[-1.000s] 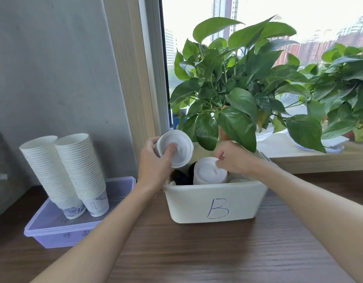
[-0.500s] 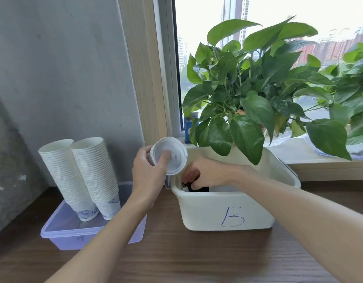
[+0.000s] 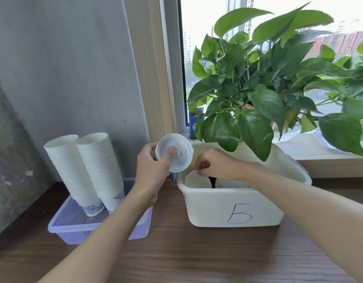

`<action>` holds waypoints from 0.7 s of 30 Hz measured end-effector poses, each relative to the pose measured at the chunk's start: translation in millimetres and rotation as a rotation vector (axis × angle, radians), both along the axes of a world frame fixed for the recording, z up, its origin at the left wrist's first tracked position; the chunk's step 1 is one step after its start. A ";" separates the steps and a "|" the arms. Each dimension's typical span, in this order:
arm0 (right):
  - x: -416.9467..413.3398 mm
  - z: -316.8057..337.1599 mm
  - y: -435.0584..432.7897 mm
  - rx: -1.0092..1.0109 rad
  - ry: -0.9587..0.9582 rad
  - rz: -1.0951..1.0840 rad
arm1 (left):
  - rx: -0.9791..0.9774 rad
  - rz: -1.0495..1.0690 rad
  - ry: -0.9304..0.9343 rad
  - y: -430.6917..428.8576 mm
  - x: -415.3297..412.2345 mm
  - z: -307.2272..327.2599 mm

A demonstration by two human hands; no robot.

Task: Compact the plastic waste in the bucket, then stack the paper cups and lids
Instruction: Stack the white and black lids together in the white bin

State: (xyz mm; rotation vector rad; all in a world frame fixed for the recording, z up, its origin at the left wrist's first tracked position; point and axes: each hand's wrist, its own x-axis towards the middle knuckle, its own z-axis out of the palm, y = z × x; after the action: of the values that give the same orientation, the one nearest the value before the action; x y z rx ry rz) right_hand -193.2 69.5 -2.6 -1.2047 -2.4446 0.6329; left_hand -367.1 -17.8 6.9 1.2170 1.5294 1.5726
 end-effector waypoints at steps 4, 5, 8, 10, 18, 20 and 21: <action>26.9 10.0 -18.7 0.051 0.125 -0.135 | -0.024 -0.025 -0.016 -6.6 -0.4 5.8; 34.0 11.3 -26.6 0.060 0.141 -0.173 | -0.039 -0.050 -0.019 -8.8 -0.9 6.9; 57.8 12.6 -50.5 0.108 0.105 -0.272 | -0.086 -0.176 -0.030 -18.0 2.5 10.7; 72.4 10.5 -63.8 0.143 0.056 -0.340 | -0.099 -0.237 -0.055 -23.6 9.6 11.4; 76.7 -0.5 -91.6 0.360 0.048 -0.476 | -0.084 -0.158 -0.083 -38.0 22.5 15.8; 72.6 -1.4 -100.0 0.392 0.048 -0.465 | -0.092 -0.158 -0.077 -45.5 20.8 19.0; 69.7 -1.4 -107.1 0.407 0.053 -0.454 | -0.095 -0.162 -0.073 -52.1 18.8 19.3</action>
State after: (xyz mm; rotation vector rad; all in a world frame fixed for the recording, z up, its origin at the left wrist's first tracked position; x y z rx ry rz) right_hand -123.4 -37.6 -4.0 -1.4630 -2.0136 0.0336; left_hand -348.3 -69.9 26.1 1.1867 1.4061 1.4081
